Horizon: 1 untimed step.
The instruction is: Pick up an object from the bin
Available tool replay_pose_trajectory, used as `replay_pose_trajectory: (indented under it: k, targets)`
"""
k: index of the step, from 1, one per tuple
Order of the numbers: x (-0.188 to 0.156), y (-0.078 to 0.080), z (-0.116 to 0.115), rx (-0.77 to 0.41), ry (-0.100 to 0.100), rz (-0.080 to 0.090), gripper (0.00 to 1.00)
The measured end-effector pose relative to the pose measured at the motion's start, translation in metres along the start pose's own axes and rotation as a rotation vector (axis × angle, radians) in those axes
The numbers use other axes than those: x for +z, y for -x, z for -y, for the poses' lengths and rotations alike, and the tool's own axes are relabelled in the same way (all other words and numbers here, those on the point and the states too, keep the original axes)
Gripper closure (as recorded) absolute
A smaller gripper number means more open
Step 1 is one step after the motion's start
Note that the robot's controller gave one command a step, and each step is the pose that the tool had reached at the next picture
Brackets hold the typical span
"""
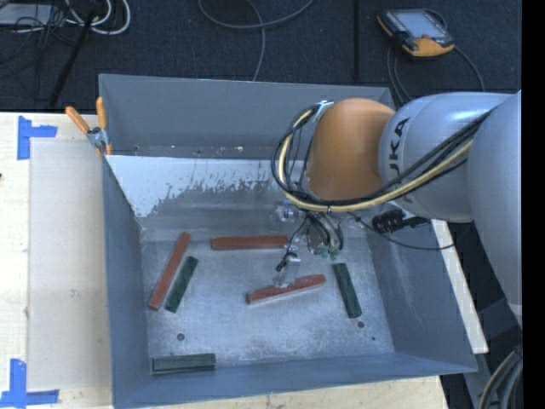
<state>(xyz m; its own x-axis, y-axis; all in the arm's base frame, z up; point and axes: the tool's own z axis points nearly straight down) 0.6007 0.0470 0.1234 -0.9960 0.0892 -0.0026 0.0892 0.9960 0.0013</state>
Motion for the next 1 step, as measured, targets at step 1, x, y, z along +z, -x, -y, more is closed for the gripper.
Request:
replay_pose_trajectory:
  k: [1]
  targets:
    - [0.0525,0.0161,-0.0056,0.112,0.000,-0.001,0.00]
